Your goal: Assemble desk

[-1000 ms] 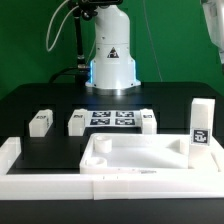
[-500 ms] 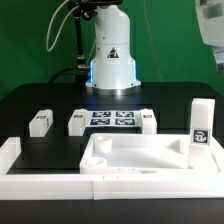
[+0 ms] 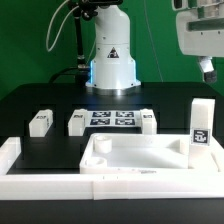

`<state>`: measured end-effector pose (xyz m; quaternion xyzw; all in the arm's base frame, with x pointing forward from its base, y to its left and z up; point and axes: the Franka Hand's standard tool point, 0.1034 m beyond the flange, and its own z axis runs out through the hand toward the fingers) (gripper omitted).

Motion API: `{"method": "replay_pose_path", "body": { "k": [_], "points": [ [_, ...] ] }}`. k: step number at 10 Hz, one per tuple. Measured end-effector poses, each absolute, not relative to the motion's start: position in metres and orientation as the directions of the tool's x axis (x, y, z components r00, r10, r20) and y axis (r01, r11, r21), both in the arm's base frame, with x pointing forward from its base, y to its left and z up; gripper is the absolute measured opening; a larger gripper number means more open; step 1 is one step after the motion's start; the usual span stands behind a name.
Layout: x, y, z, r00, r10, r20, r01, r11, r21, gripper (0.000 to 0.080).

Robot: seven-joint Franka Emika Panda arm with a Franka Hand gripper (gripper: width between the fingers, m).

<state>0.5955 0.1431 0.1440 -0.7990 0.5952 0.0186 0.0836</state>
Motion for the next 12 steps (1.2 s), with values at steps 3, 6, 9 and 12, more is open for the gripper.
{"method": "replay_pose_path", "body": {
  "k": [3,6,9,12],
  "points": [
    [0.581,0.142,0.124,0.550,-0.833,-0.056,-0.829,-0.536,-0.161,0.0649],
    [0.516,0.116,0.081,0.806,-0.591,-0.037,-0.591,-0.801,-0.096,0.0649],
    [0.508,0.112,0.075,0.901,-0.434,-0.011,-0.434,-0.897,-0.090,0.0649],
    [0.494,0.094,0.058,0.979,-0.202,0.006,-0.201,-0.977,-0.066,0.0649]
  ]
}}
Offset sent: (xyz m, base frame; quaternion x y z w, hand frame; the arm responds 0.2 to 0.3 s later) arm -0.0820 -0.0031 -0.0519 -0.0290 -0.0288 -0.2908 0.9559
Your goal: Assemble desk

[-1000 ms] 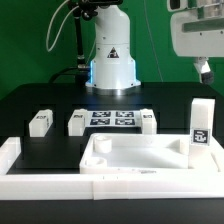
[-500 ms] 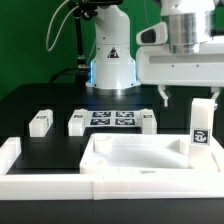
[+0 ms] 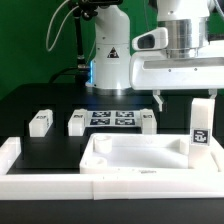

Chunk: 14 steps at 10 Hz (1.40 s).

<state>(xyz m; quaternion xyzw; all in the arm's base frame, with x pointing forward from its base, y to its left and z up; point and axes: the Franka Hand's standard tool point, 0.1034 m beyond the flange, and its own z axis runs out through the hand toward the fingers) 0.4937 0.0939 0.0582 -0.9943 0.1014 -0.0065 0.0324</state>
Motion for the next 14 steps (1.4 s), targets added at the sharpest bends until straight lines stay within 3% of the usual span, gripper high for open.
{"method": "replay_pose_path", "body": {
  "k": [2,5,7,10,14],
  "points": [
    [0.475,0.072,0.049,0.997,-0.072,-0.022,-0.073,-0.997,-0.032,0.0649],
    [0.472,0.065,0.047,0.995,-0.087,-0.038,-0.088,-0.996,-0.029,0.0649],
    [0.466,0.065,0.046,0.981,-0.094,-0.172,-0.103,-0.994,-0.043,0.0649],
    [0.447,0.056,0.046,0.855,-0.110,-0.506,-0.153,-0.987,-0.044,0.0649],
    [0.443,0.051,0.040,0.715,-0.112,-0.690,-0.181,-0.983,-0.027,0.0649]
  ]
}}
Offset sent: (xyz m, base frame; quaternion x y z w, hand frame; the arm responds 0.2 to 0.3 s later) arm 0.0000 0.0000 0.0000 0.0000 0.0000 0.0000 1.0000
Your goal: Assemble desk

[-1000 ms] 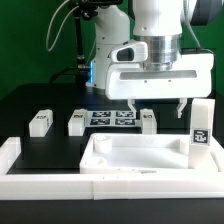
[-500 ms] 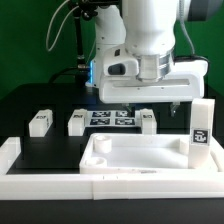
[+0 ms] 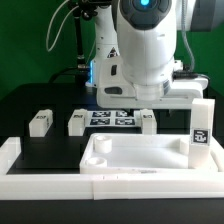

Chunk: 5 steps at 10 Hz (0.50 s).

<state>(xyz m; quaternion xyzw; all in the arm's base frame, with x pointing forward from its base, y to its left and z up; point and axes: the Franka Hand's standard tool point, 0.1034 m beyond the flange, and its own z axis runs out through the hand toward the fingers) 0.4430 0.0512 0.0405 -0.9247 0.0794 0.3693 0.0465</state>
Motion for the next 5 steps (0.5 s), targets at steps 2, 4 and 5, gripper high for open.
{"method": "replay_pose_path", "body": {
  "k": [2,4,5],
  "points": [
    [0.432,0.047,0.026,0.632,-0.121,-0.766,-0.195,-0.981,-0.006,0.0649],
    [0.418,0.048,0.016,0.573,-0.162,-0.804,-0.230,-0.973,0.032,0.0649],
    [0.415,0.048,0.011,0.543,-0.182,-0.820,-0.255,-0.966,0.046,0.0649]
  ]
}}
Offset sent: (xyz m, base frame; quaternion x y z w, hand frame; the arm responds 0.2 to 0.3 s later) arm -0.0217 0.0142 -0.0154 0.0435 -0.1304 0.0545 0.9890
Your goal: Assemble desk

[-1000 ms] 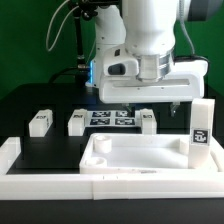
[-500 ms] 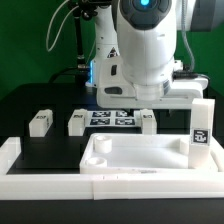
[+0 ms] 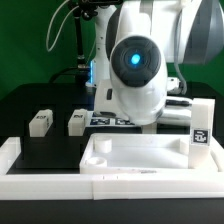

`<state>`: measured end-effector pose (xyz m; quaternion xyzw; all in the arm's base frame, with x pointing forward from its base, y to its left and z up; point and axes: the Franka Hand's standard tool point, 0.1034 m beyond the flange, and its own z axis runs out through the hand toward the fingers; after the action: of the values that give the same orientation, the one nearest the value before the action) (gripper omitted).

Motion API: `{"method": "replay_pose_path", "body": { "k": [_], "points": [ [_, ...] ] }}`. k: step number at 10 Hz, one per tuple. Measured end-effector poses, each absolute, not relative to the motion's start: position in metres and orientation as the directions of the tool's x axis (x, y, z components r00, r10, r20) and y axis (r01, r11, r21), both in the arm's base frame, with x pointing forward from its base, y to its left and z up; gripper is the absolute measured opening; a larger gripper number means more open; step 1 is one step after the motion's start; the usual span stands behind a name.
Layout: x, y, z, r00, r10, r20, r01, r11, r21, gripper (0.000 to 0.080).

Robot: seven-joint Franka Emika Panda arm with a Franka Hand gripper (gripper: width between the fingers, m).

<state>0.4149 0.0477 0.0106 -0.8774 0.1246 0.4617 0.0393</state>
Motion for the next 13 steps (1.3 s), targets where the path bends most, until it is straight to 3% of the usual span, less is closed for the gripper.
{"method": "replay_pose_path", "body": {
  "k": [3,4,5,6,7,10,11,13],
  "points": [
    [0.415,0.046,0.008,0.540,-0.198,-0.818,-0.264,-0.963,0.059,0.0649],
    [0.415,0.045,0.008,0.539,-0.199,-0.818,-0.265,-0.962,0.060,0.0552],
    [0.415,0.044,0.008,0.539,-0.200,-0.818,-0.266,-0.962,0.060,0.0385],
    [0.415,0.044,0.008,0.540,-0.201,-0.817,-0.267,-0.962,0.059,0.0385],
    [0.416,0.044,0.008,0.540,-0.201,-0.817,-0.268,-0.961,0.059,0.0288],
    [0.416,0.042,0.008,0.540,-0.203,-0.817,-0.271,-0.961,0.059,0.0288],
    [0.417,0.042,0.015,0.525,-0.202,-0.827,-0.274,-0.960,0.061,0.0288],
    [0.445,0.035,0.061,0.517,-0.195,-0.833,-0.299,-0.953,0.037,0.0288]
  ]
}}
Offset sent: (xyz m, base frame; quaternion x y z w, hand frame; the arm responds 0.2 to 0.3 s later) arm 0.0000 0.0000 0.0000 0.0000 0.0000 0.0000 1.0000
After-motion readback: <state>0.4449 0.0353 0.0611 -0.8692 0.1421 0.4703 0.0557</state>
